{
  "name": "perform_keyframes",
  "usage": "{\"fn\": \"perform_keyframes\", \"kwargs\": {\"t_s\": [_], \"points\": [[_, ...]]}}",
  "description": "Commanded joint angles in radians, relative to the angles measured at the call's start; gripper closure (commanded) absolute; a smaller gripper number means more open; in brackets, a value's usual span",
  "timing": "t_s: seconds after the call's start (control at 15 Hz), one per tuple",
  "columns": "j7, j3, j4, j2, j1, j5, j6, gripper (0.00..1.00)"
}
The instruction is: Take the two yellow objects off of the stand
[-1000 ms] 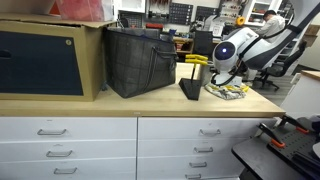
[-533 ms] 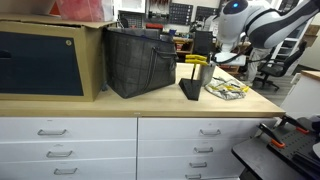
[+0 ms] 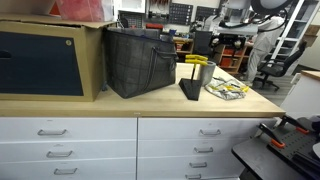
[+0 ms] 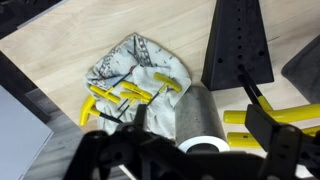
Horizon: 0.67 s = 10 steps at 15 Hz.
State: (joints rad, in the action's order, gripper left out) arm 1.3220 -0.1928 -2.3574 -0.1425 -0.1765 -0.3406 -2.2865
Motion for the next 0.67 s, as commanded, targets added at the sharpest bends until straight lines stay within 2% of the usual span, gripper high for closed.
{"fn": "perform_keyframes", "kwargs": {"t_s": [0.0, 0.13, 0.27, 0.4, 0.6], "points": [[-0.258, 0.026, 0.099, -0.023, 0.009, 0.185, 0.162, 0.00], [-0.421, 0.043, 0.171, -0.018, 0.013, 0.251, 0.287, 0.00], [-0.558, 0.053, 0.248, -0.010, 0.029, 0.269, 0.419, 0.00], [-0.681, 0.058, 0.309, -0.005, 0.041, 0.254, 0.520, 0.00], [-0.840, 0.053, 0.368, 0.000, 0.053, 0.203, 0.609, 0.00]]}}
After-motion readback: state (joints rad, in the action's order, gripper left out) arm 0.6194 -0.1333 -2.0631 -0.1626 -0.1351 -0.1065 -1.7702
